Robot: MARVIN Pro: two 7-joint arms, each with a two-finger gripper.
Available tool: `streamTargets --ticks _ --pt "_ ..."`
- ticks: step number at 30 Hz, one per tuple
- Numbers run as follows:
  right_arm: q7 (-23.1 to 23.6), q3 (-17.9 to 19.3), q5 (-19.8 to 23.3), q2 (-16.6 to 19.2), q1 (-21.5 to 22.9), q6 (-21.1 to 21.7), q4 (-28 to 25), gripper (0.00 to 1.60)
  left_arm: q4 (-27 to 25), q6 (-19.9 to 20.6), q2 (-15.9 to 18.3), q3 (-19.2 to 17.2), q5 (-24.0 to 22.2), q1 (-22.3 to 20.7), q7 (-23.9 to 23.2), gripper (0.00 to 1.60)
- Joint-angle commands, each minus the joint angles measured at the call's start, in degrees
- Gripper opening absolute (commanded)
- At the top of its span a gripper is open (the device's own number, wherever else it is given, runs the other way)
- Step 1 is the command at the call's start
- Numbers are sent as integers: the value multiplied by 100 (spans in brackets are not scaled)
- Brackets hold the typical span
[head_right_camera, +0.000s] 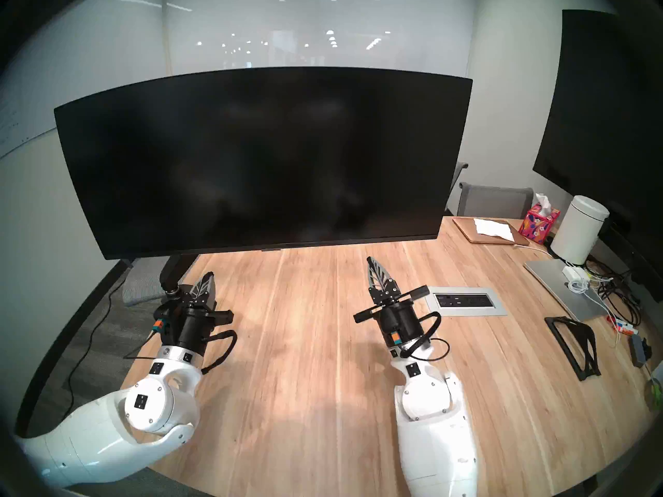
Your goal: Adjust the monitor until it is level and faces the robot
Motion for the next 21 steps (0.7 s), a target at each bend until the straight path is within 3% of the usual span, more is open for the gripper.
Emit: streamTargets --ticks 1,21 --pt "-13 -11 25 1 52 -28 -90 13 -172 93 -76 -9 123 -35 144 0" --pt "-14 -12 25 2 52 -27 -90 13 -159 195 -208 47 332 -77 397 0"
